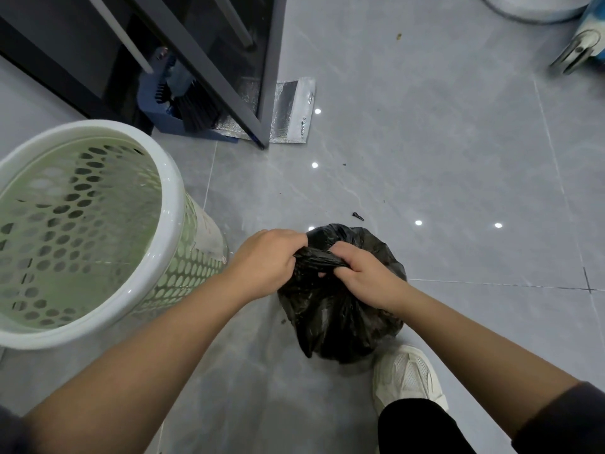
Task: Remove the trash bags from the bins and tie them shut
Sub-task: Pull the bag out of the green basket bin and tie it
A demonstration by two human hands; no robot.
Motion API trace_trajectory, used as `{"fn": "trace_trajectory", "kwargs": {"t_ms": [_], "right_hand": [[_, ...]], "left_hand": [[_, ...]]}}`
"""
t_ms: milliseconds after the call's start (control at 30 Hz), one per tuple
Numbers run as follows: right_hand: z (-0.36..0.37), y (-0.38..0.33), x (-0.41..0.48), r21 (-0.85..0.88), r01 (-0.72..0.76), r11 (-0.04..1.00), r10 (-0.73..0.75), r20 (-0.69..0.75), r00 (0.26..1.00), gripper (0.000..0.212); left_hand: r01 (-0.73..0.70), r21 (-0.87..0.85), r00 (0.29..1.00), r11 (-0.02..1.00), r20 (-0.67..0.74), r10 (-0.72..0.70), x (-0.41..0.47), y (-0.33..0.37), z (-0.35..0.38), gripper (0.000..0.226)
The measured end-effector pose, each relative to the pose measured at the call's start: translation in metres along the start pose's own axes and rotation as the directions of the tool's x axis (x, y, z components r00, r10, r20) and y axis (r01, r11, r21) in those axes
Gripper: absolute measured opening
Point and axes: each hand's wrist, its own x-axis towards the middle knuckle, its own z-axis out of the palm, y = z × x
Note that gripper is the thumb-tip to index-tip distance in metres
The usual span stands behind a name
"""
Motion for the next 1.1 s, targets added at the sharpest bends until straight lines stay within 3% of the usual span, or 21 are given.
{"fn": "trace_trajectory", "kwargs": {"t_ms": [100,200,300,433,533,600,700,733,767,833,900,933,1000,1033,1100], "right_hand": [[0.002,-0.008,-0.005,-0.109,0.062,0.992,-0.069,-0.064,0.996,0.022],[0.002,-0.011,-0.006,-0.096,0.143,0.985,-0.149,-0.059,0.987,0.018],[0.004,-0.009,-0.003,-0.167,0.131,0.977,-0.141,-0.052,0.989,0.009],[0.002,-0.006,0.002,-0.323,0.105,0.94,-0.136,-0.074,0.988,0.011],[-0.003,-0.008,0.004,-0.385,0.095,0.918,-0.134,-0.077,0.988,0.011],[-0.004,-0.011,0.005,-0.414,0.106,0.904,-0.154,-0.086,0.984,0.01],[-0.002,-0.018,0.008,-0.456,0.103,0.884,-0.168,-0.103,0.981,0.004],[-0.001,-0.02,0.009,-0.479,0.095,0.873,-0.167,-0.11,0.98,0.007],[0.0,-0.022,0.009,-0.507,0.089,0.857,-0.169,-0.114,0.979,0.01],[0.004,-0.024,0.01,-0.573,0.09,0.815,-0.191,-0.119,0.974,0.013],[0.008,-0.023,0.01,-0.629,0.095,0.772,-0.212,-0.113,0.971,0.016],[0.01,-0.022,0.01,-0.656,0.096,0.749,-0.214,-0.102,0.971,0.018],[0.014,-0.02,0.011,-0.703,0.107,0.703,-0.225,-0.076,0.971,0.026],[0.015,-0.019,0.011,-0.717,0.116,0.687,-0.237,-0.07,0.969,0.028],[0.015,-0.019,0.012,-0.734,0.122,0.668,-0.258,-0.074,0.963,0.03]], "left_hand": [[-0.015,0.005,1.0,1.0,0.007,0.015,-0.007,0.009,-0.014,0.016],[-0.034,0.046,0.999,0.998,0.007,0.033,-0.011,0.013,-0.025,0.023],[-0.039,0.01,0.999,0.999,0.031,0.038,-0.007,0.015,-0.033,0.025],[0.077,-0.023,0.986,0.997,0.152,-0.073,-0.009,0.015,-0.045,0.013],[0.055,0.024,0.959,0.998,0.277,-0.059,-0.015,0.013,-0.059,0.005],[0.052,0.018,0.937,0.998,0.344,-0.055,-0.017,0.014,-0.066,0.019],[0.185,-0.147,0.954,0.972,0.264,-0.142,-0.019,0.016,-0.063,0.044],[0.29,-0.269,0.945,0.918,0.23,-0.231,-0.019,0.017,-0.06,0.048],[0.416,-0.439,0.909,0.797,0.236,-0.344,-0.018,0.019,-0.057,0.047],[0.566,-0.756,0.788,0.329,0.377,-0.487,-0.015,0.023,-0.051,0.036],[0.499,-0.86,0.734,-0.105,0.484,-0.476,-0.015,0.028,-0.047,0.029],[0.424,-0.877,0.749,-0.225,0.48,-0.457,-0.015,0.029,-0.043,0.028],[0.302,-0.917,0.804,-0.26,0.391,-0.447,-0.015,0.033,-0.032,0.025],[0.27,-0.941,0.819,-0.204,0.336,-0.465,-0.016,0.035,-0.025,0.026],[0.314,-0.948,0.813,0.049,0.241,-0.53,-0.016,0.033,-0.008,0.023]]}}
